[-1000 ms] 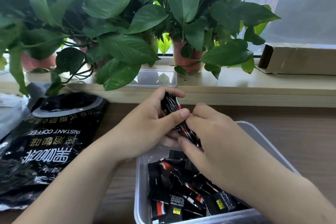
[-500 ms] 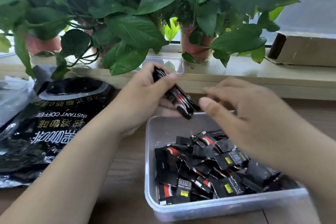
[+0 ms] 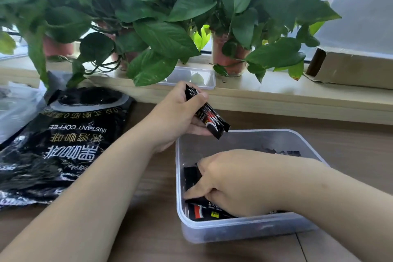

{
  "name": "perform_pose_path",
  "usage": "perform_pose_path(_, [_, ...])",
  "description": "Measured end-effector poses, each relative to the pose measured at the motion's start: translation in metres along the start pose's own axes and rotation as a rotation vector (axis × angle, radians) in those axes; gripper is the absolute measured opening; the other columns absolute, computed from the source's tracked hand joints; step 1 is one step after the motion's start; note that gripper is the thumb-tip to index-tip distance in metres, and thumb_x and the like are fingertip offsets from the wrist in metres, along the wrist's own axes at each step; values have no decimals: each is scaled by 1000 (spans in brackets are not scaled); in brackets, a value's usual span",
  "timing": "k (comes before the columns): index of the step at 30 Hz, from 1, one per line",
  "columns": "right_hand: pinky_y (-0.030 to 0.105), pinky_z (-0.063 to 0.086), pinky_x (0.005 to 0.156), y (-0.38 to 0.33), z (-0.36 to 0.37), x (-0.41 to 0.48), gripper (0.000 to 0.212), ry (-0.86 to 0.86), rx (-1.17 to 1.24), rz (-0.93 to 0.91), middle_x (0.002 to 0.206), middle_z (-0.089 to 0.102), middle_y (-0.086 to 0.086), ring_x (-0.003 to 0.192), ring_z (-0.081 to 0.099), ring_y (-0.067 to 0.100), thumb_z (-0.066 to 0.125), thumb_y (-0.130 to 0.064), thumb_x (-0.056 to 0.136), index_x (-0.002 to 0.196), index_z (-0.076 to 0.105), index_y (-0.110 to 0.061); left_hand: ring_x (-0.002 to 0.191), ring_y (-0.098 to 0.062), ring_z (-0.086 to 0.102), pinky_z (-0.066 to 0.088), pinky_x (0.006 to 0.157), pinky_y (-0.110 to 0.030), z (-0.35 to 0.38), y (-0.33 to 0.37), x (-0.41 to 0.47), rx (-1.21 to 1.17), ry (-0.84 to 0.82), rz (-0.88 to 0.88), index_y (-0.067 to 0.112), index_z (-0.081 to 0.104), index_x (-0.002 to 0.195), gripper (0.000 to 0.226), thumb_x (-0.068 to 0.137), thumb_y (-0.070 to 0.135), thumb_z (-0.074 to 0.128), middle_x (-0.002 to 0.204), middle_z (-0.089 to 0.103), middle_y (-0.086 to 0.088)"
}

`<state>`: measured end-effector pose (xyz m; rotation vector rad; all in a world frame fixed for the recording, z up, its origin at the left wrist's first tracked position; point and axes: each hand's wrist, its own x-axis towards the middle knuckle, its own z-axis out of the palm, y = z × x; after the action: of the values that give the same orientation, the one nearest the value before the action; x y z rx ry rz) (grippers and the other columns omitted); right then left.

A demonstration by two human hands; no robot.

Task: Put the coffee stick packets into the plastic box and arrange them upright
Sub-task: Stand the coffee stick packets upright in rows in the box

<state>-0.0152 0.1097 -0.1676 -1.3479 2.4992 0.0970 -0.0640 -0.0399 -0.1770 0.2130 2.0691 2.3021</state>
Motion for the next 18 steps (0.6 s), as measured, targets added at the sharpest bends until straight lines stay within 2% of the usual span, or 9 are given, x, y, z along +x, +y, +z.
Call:
perform_pose_path(3, [22,40,79,-1,-4,-2,37,-21,20,20,96,59,-10,92,54,12,48,-21,95,119,71,-37,67,-29,71,60,57,-33,0,0,0,-10,-1,-2,13,43,105,10,103,19,50,103,55,-27])
perform_pose_path(6, [30,49,74,1,0,-5,25,32,0,57,90,66,-8,83,58,16,52,-30,92,98,76,-29,64,-26,70,59,56,-32,0,0,0,-17,7,0,13,42,105,9,103,18,50,101,54,-24])
perform_pose_path(8, [33,53,70,-1,3,-4,25,78,-4,86,85,66,-6,76,60,18,57,-45,90,89,74,-26,66,-28,70,59,57,-32,0,-1,1,-12,8,3,13,43,105,9,103,18,50,102,53,-24])
perform_pose_path(11, [34,53,69,-3,4,-1,38,74,-66,85,91,64,-4,76,58,18,62,-60,84,93,69,-25,67,-27,69,60,58,-33,0,-2,1,8,8,11,13,43,103,9,103,18,51,102,52,-23])
perform_pose_path(15, [31,37,66,1,1,-3,32,-28,-119,-6,104,53,-6,76,39,13,61,-55,89,108,63,-29,62,-21,71,59,58,-32,0,-2,1,24,6,24,13,43,104,10,103,19,51,98,55,-21])
perform_pose_path(18, [31,43,71,7,-3,-12,23,-33,-16,-14,101,52,-8,81,46,10,64,-46,90,102,71,-28,61,-19,71,60,58,-33,-1,-2,0,46,9,33,13,44,103,10,102,19,51,91,56,-15])
